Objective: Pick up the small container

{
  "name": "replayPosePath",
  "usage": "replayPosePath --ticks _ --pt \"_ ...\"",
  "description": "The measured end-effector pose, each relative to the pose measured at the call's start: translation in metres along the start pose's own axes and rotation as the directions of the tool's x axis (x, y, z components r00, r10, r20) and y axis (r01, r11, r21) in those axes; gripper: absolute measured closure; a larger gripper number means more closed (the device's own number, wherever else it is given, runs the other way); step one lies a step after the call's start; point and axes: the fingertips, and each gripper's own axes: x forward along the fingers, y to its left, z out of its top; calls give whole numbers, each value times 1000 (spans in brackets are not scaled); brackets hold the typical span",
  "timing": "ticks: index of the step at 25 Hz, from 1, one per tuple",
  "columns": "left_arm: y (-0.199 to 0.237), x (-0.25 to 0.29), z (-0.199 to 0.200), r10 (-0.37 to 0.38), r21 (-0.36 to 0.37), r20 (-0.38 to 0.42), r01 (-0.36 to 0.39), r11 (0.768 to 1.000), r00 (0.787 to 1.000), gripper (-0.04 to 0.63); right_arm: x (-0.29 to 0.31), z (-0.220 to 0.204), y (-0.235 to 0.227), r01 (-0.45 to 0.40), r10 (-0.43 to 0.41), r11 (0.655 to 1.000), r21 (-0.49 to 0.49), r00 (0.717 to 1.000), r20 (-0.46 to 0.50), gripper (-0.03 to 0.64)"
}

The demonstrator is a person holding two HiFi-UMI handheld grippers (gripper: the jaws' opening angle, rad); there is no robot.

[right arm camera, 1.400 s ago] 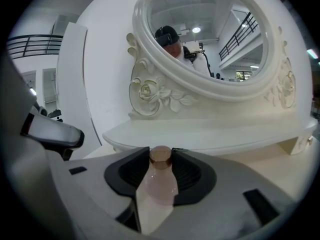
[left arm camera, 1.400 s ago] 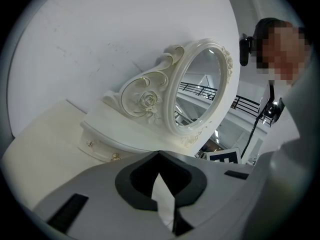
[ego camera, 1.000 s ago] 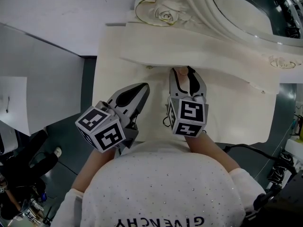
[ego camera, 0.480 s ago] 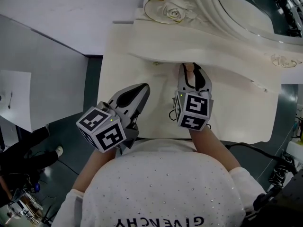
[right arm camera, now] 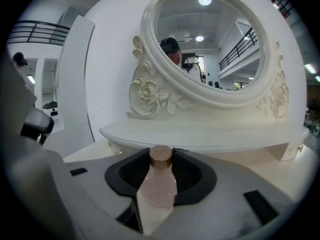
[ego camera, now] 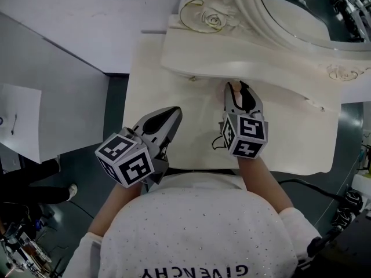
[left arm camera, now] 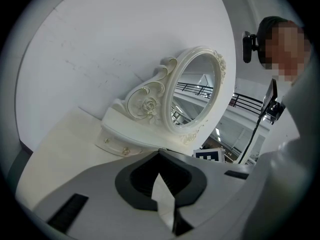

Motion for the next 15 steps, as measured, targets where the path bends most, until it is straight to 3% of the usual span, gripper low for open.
replayPosePath --ticks 15 --pt "-23 6 -6 -79 51 -52 81 995 996 594 -47 5 -22 30 -35 984 174 999 25 472"
